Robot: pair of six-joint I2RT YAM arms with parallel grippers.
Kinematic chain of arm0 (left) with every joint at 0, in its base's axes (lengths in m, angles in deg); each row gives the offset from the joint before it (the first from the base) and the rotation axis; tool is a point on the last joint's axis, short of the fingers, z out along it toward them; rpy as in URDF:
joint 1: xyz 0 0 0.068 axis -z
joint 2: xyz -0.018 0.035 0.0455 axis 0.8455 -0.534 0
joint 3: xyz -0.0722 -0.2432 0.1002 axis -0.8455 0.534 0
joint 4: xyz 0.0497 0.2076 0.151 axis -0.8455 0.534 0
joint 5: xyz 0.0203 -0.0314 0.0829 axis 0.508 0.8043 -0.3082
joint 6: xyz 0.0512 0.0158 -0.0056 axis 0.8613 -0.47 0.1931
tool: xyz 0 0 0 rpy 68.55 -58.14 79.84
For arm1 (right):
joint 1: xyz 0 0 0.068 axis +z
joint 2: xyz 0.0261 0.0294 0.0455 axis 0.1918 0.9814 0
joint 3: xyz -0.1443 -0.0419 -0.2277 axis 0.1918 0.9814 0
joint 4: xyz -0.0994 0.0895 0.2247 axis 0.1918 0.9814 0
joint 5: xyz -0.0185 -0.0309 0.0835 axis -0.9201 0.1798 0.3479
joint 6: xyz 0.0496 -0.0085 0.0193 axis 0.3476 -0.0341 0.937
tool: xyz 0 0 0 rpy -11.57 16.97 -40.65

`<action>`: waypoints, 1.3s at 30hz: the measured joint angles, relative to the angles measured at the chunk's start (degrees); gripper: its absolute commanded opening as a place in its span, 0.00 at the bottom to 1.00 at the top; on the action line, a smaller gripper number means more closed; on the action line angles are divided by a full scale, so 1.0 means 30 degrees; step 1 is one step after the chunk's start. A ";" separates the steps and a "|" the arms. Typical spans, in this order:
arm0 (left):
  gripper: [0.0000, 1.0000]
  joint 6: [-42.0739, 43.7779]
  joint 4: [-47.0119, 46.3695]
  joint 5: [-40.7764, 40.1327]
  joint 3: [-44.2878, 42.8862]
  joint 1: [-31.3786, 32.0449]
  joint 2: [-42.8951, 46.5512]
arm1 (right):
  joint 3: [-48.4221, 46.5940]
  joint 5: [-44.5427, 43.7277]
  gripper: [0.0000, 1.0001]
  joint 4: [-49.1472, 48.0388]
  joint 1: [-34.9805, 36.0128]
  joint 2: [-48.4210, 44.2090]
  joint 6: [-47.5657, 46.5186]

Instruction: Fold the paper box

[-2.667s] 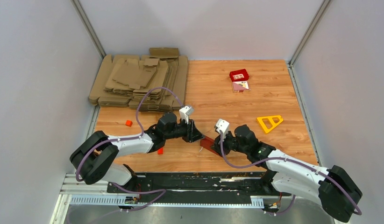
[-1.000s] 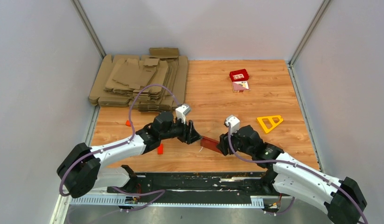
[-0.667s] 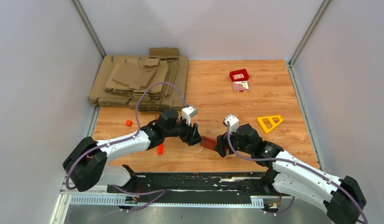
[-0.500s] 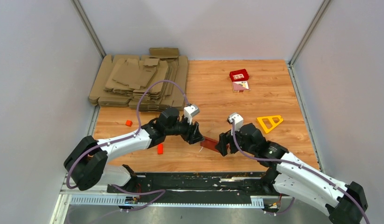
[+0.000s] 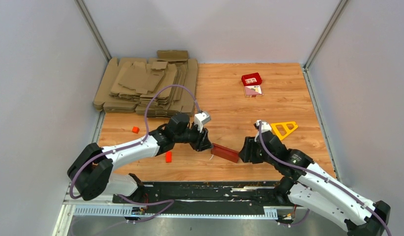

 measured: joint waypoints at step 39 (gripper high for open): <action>0.33 -0.0066 -0.0670 -0.2608 -0.0095 0.1290 -0.1836 | 0.0634 -0.0226 0.09 -0.2324 0.0000 0.1916 0.2229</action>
